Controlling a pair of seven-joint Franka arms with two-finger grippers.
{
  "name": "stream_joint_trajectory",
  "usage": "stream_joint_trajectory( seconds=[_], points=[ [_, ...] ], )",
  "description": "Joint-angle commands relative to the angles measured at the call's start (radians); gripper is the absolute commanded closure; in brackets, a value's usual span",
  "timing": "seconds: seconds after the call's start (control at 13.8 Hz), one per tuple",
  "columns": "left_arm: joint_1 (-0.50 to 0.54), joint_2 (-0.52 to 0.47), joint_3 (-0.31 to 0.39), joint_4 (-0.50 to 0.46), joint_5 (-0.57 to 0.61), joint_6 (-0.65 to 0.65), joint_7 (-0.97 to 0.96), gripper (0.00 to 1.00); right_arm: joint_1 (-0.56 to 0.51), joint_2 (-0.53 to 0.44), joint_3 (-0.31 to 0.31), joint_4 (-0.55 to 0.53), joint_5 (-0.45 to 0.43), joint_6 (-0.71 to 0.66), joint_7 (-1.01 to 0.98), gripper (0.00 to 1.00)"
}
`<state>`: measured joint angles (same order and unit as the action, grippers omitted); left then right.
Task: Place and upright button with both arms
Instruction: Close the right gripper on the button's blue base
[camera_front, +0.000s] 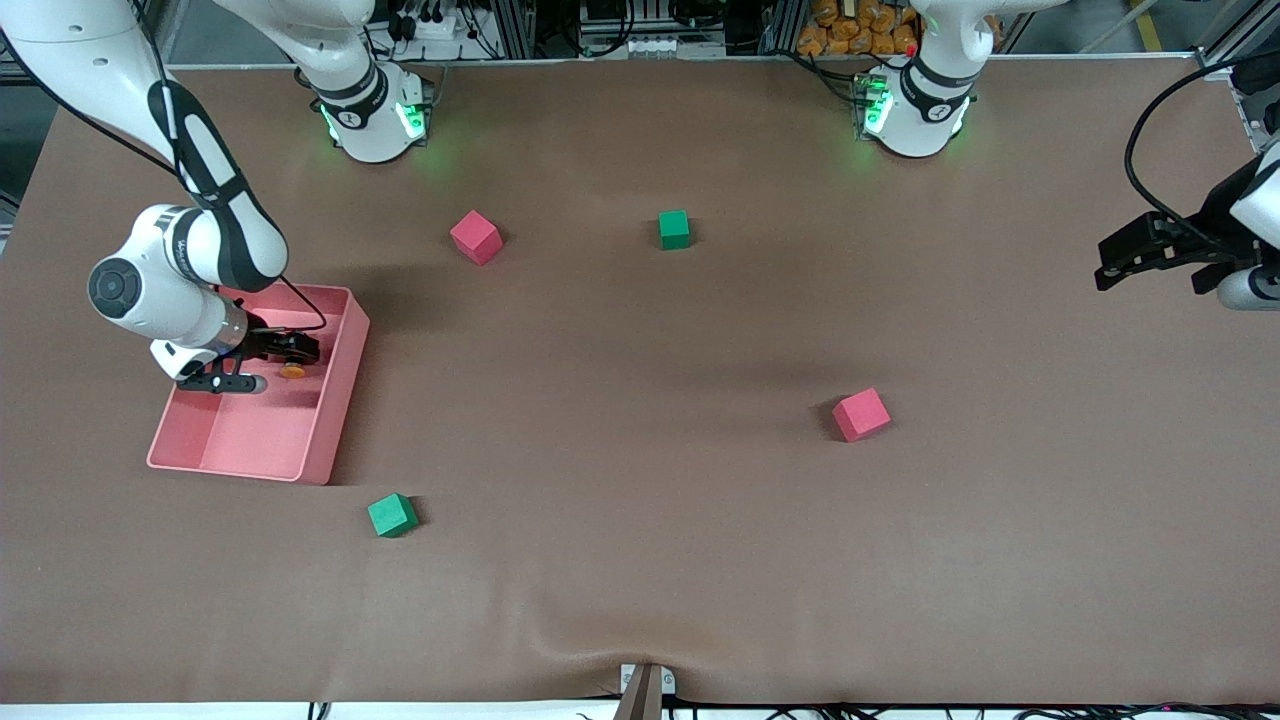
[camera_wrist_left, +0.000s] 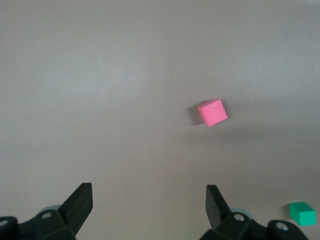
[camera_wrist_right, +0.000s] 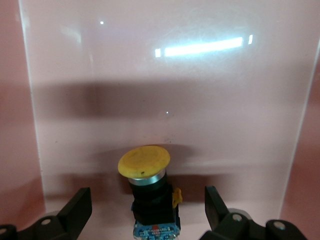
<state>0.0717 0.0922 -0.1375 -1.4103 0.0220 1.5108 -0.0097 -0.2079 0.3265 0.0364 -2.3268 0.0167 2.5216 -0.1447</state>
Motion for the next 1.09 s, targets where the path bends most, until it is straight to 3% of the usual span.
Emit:
stream_joint_trajectory(
  seconds=[0.0,0.22,0.8,1.01],
  points=[
    [0.034,-0.008,-0.005,0.005,0.016,-0.026,0.059,0.0,-0.021,-0.001,0.016,-0.011,0.012,-0.004,-0.024,0.0],
    [0.048,-0.012,-0.007,-0.001,0.009,-0.041,0.06,0.0,-0.015,-0.003,0.017,-0.008,0.012,-0.049,-0.026,0.0],
    [0.062,-0.008,-0.047,-0.006,-0.043,-0.058,0.002,0.0,-0.002,-0.001,0.019,-0.002,0.012,-0.126,-0.059,0.82],
    [0.057,-0.006,-0.047,-0.006,-0.033,-0.057,-0.003,0.0,-0.004,-0.003,0.019,0.004,0.012,-0.132,-0.059,1.0]
  ],
)
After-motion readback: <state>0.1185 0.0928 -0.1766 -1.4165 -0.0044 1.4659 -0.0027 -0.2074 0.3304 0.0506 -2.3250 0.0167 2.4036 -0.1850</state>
